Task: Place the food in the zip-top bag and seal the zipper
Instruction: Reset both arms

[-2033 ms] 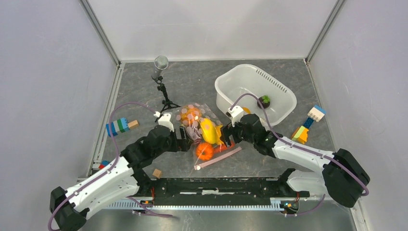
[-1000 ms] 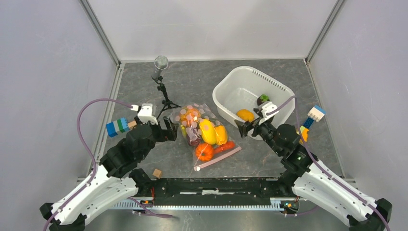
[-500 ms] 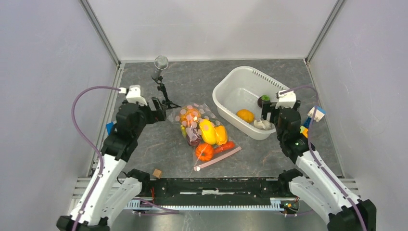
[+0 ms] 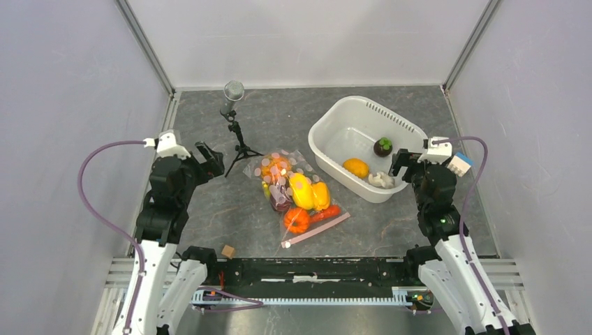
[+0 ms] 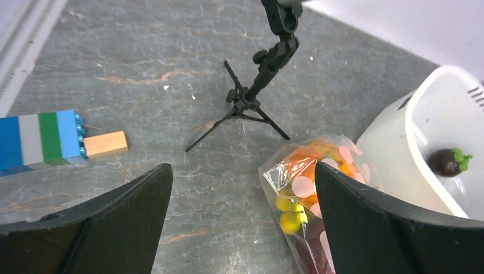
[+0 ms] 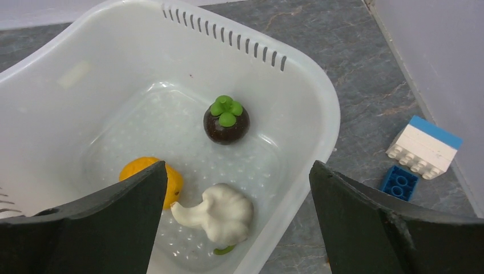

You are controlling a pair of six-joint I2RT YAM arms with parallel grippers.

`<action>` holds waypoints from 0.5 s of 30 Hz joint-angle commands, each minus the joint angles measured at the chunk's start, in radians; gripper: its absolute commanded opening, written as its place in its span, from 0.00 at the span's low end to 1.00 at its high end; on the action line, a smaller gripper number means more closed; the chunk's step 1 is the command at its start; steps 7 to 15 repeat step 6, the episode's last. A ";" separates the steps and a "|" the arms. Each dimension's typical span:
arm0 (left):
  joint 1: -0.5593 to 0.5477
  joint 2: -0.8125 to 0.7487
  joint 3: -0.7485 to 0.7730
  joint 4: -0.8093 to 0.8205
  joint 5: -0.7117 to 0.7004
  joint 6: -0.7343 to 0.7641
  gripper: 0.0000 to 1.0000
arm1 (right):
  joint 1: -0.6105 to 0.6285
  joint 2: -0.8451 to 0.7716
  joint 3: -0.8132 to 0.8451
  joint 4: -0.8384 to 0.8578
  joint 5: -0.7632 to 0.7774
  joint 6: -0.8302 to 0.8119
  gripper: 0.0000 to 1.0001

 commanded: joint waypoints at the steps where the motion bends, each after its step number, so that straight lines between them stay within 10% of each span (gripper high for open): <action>1: 0.006 -0.045 0.004 -0.019 -0.078 -0.018 1.00 | -0.001 -0.018 -0.023 0.017 -0.058 0.048 0.98; 15: 0.005 -0.031 0.004 -0.020 -0.099 -0.015 1.00 | 0.000 -0.002 -0.017 0.018 -0.086 0.064 0.98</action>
